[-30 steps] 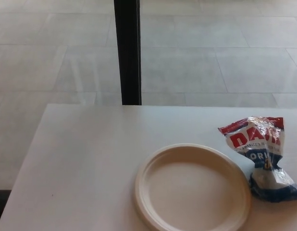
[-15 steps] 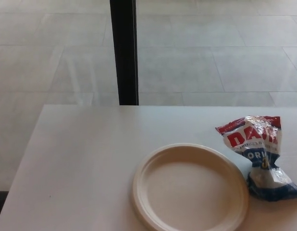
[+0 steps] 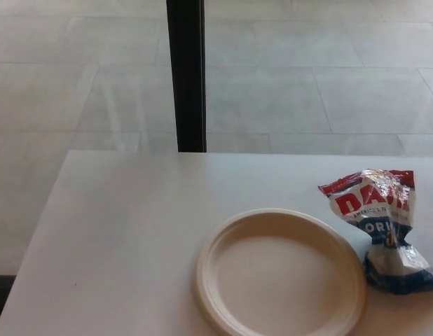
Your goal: The robot uses its right hand to pick up a bag of sunflower seeds kept in the middle of the desk and tilts it over a plate kept next to it to pour out a few seeds and then puts the bag of seeds back on the desk
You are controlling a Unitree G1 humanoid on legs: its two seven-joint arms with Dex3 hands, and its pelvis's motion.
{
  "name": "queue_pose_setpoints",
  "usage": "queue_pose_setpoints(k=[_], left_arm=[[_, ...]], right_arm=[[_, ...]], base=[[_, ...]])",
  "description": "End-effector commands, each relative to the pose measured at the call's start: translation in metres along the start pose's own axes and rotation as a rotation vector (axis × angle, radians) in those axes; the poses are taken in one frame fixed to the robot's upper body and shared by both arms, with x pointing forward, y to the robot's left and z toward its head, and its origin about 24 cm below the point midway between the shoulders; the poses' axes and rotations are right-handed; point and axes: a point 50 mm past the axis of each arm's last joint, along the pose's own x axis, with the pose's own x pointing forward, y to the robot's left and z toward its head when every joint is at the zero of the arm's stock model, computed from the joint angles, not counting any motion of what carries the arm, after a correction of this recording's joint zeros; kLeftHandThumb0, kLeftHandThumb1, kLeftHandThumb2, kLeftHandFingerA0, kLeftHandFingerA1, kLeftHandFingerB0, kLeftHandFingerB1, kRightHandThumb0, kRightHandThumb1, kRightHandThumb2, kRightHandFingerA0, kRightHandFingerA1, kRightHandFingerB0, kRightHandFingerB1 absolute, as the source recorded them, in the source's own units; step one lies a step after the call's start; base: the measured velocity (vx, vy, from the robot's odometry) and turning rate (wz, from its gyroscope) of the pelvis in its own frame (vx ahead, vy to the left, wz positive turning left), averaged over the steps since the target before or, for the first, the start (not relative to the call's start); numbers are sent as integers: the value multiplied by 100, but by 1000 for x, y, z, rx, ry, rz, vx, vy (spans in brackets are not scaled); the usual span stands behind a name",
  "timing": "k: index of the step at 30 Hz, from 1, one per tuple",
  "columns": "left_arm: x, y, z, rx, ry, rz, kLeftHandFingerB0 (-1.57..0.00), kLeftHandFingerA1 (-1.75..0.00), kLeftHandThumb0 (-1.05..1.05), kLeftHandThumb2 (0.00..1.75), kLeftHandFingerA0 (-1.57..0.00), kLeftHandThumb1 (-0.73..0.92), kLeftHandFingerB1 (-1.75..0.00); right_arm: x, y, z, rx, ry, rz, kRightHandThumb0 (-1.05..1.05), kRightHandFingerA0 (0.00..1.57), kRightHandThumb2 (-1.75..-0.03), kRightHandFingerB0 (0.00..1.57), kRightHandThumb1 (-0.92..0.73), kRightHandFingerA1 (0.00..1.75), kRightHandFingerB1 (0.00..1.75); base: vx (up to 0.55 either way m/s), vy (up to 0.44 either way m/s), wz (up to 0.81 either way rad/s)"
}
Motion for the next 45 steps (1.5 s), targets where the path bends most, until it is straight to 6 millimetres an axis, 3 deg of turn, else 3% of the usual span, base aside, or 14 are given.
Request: queue_pose_setpoints(k=[1,15,18,20,21,22,26,27,28,31,32,39,43,45], left_arm=[[0,2,1,5,-11,14,-36,-55,-76,61,-42,68,-35],[0,1,3,54,-7,7,-37,-55,-75,62,-44,70,-36],[0,1,4,49,-19,5,-37,-57,-77,61,-45,70,-37],[0,1,4,50,-21,5,-30,-64,-78,96,-43,53,-49],[0,1,4,28,-18,5,-30,-64,-76,95,-42,53,-49],[1,1,4,23,-14,2,-35,-58,-76,61,-45,68,-38],[1,0,4,58,-13,-3,-34,-57,-78,62,-44,71,-37],[1,0,3,60,-5,0,-34,-56,-78,62,-44,70,-37],[0,1,3,56,-5,1,-34,-56,-78,62,-44,70,-37],[0,1,2,69,-2,11,-35,-55,-77,62,-46,71,-36],[0,1,2,67,-3,8,-34,-56,-78,62,-45,71,-36],[0,3,1,71,-1,13,-33,-57,-83,63,-45,74,-36],[0,2,2,72,-5,13,-35,-58,-85,63,-44,76,-38],[0,2,1,86,-5,12,-33,-57,-87,64,-42,78,-38]], right_arm=[[1,10,-12,-27,105,17,-105,0,-110,0,-61,14,15],[16,40,-12,-137,195,51,-100,5,-102,16,-64,20,38],[17,53,-12,-133,196,70,-94,0,-62,20,-73,40,31],[17,57,-13,-151,199,77,-97,0,-62,20,-74,41,31],[14,73,-18,-176,197,121,-100,3,-101,16,-64,31,43],[13,77,-19,-183,200,131,-94,7,-100,16,-61,37,45],[9,90,-23,-193,206,164,-90,3,-62,25,-73,48,33],[7,95,-23,-192,205,173,-99,4,-100,19,-63,38,45],[7,97,-23,-189,204,177,-89,1,-63,24,-73,46,32],[7,100,-21,-182,203,185,-90,0,-64,23,-74,47,33],[7,101,-20,-192,202,186,-92,0,-101,21,-61,40,48],[6,105,-15,-244,202,198,-97,3,-103,19,-65,43,46],[8,107,-13,-242,207,191,-92,3,-64,25,-78,50,34],[12,110,-10,-243,195,181,-92,4,-103,19,-62,52,46]], base=[[0,0,0],[0,0,0],[0,0,0],[0,0,0],[0,0,0],[0,0,0],[0,0,0],[0,0,0],[0,0,0],[0,0,0],[0,0,0],[0,0,0],[0,0,0],[0,0,0]])
